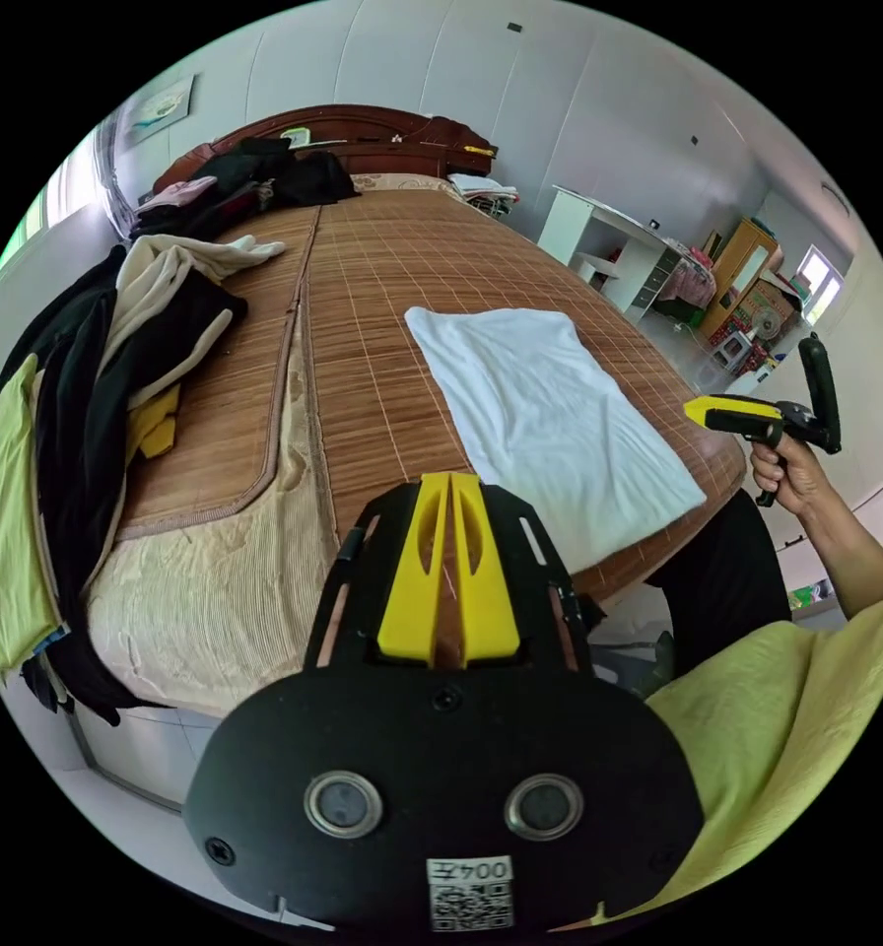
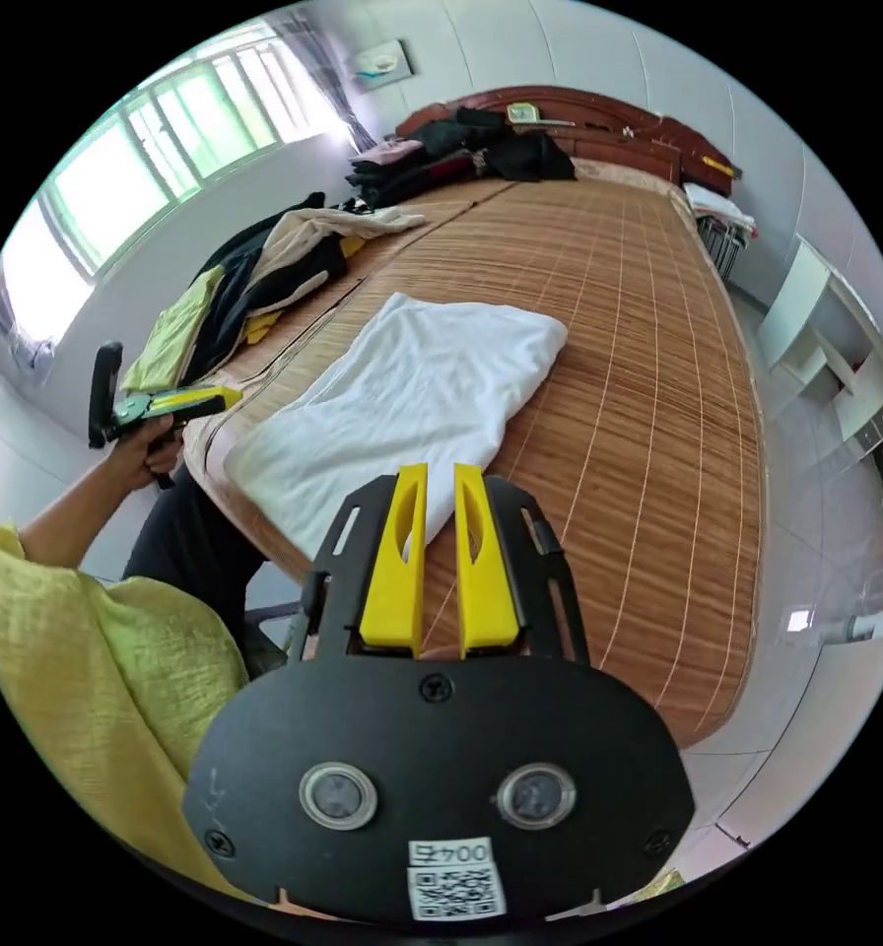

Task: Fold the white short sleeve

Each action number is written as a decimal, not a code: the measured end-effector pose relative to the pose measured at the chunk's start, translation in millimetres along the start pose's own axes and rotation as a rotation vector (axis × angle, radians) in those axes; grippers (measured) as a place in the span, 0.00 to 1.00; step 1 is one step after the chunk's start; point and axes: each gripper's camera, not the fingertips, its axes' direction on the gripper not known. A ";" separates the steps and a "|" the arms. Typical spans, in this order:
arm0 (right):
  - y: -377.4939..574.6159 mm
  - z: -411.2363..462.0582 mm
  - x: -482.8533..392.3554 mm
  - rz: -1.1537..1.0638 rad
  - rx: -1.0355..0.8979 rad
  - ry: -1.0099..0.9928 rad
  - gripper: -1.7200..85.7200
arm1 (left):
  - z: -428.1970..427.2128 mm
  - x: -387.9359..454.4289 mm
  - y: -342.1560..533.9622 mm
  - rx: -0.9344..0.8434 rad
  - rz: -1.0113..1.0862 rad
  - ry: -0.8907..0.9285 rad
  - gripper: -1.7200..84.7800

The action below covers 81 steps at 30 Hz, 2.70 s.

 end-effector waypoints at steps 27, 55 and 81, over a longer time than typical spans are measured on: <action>-33.4 49.6 -208.6 -0.499 -0.053 0.037 0.04 | 18.1 10.6 64.4 -0.013 -0.122 0.166 0.09; -18.7 50.9 -104.0 -0.329 -0.013 -0.199 0.07 | 46.5 11.7 51.7 0.037 -0.296 0.288 0.06; -342.8 180.9 -49.5 0.027 -0.550 0.222 0.20 | 37.3 128.8 78.8 0.248 0.151 0.037 0.04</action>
